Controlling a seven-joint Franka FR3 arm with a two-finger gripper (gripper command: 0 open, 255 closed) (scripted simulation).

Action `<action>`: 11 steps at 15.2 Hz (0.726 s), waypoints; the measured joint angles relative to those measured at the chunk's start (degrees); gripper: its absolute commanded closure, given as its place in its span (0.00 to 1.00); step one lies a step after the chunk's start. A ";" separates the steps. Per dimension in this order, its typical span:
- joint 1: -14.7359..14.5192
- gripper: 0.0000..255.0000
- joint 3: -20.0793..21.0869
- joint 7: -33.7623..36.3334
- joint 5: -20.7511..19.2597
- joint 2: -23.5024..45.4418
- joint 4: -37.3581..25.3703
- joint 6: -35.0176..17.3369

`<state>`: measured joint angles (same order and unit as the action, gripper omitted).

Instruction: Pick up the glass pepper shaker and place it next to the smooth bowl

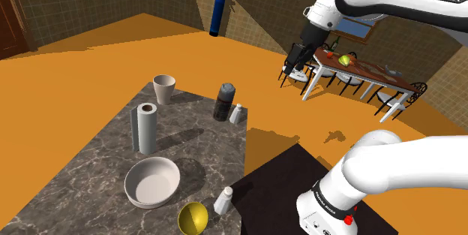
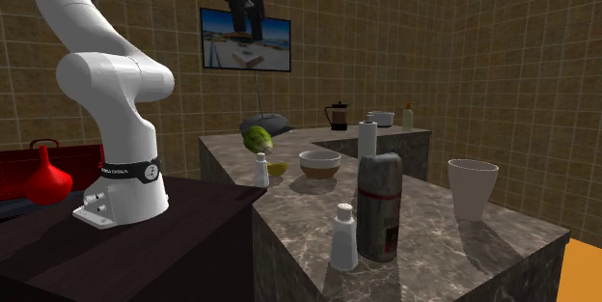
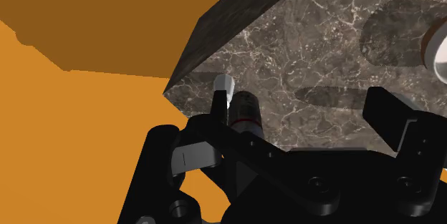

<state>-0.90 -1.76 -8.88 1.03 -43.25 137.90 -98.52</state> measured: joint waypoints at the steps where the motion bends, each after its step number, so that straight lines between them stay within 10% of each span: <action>1: 0.00 0.00 0.00 0.00 0.00 0.00 0.00 0.00; 11: -0.63 0.00 -1.48 -5.14 -2.20 16.16 1.76 -15.29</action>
<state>-1.53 -3.25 -14.01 -1.17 -27.08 139.66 -113.81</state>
